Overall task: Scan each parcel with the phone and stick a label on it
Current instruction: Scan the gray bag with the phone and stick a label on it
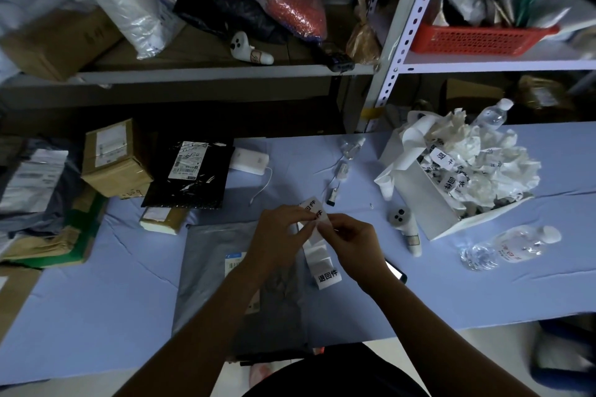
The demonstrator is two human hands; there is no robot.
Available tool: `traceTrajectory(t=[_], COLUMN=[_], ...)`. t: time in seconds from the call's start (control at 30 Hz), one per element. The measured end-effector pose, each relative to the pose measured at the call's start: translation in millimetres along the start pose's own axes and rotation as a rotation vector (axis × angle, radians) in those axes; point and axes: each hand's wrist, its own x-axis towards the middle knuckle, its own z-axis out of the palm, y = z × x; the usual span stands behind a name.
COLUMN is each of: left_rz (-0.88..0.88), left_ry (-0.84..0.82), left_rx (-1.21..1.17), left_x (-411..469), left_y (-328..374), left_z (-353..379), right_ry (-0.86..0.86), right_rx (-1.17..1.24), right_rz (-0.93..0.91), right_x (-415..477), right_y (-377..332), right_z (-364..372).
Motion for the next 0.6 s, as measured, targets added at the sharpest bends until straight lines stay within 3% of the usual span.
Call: traceTrajectory(t=[0.17, 0.4, 0.5, 0.6], left_rz=[-0.020, -0.355, -0.303, -0.268], left_ry=[0.045, 0.262, 0.362, 0.410], left_rx=[0.028, -0.268, -0.232, -0.133], left_x=[1.6, 4.4, -1.1, -11.9], left_y=[3.8, -0.6, -4.6, -9.9], left_z=[-3.8, -23.9, -37.3, -46.0], right_ry=[0.035, 0.213, 0.314, 0.316], right_rx=[-0.037, -0.176, -0.266, -0.221], right_rz=[0.056, 0.322, 0.443, 0.367], right_x=[1.0, -2.2, -9.1, -9.0], right_y=[1.3, 20.6, 22.6, 5.4], right_z=[2.9, 3.0, 4.2, 18.7])
